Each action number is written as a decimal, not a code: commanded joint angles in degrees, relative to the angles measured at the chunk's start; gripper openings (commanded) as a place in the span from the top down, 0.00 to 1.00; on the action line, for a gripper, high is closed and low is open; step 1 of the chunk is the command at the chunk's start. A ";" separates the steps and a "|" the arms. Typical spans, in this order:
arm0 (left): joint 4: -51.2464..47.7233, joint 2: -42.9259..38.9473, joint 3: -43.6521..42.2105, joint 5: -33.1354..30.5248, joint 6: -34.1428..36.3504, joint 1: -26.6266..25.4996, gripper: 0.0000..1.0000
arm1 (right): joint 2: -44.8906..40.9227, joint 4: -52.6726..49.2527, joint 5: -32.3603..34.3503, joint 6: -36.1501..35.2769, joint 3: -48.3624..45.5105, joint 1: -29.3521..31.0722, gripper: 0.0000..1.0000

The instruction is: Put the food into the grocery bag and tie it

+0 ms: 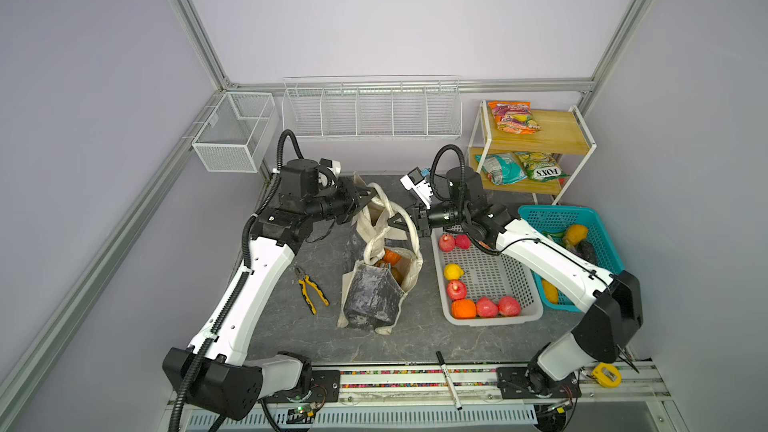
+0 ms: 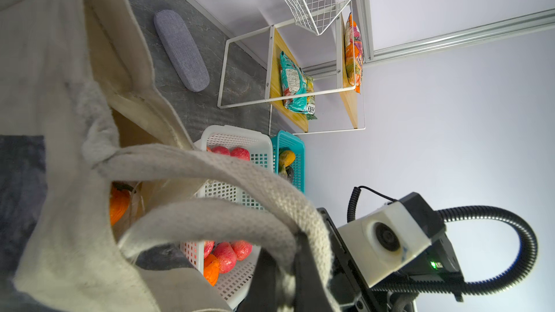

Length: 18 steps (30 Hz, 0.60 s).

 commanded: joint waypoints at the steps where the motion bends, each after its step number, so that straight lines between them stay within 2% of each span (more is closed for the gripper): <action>1: 0.05 -3.18 -0.31 0.06 -0.62 1.88 1.00 | -1.43 -10.55 4.35 -5.87 -0.52 -1.93 0.93; 9: -2.45 -5.21 -1.70 -0.44 -0.72 3.59 1.00 | -2.25 -15.12 11.72 -7.13 1.26 -3.34 0.93; 13: -0.89 -4.88 -2.75 0.23 -1.57 3.58 1.00 | -2.21 -10.99 9.12 -4.79 1.20 -3.16 0.91; 18: 0.11 -3.59 -2.70 0.94 -1.75 2.73 1.00 | -1.50 -3.48 3.96 -0.76 1.07 -2.36 0.82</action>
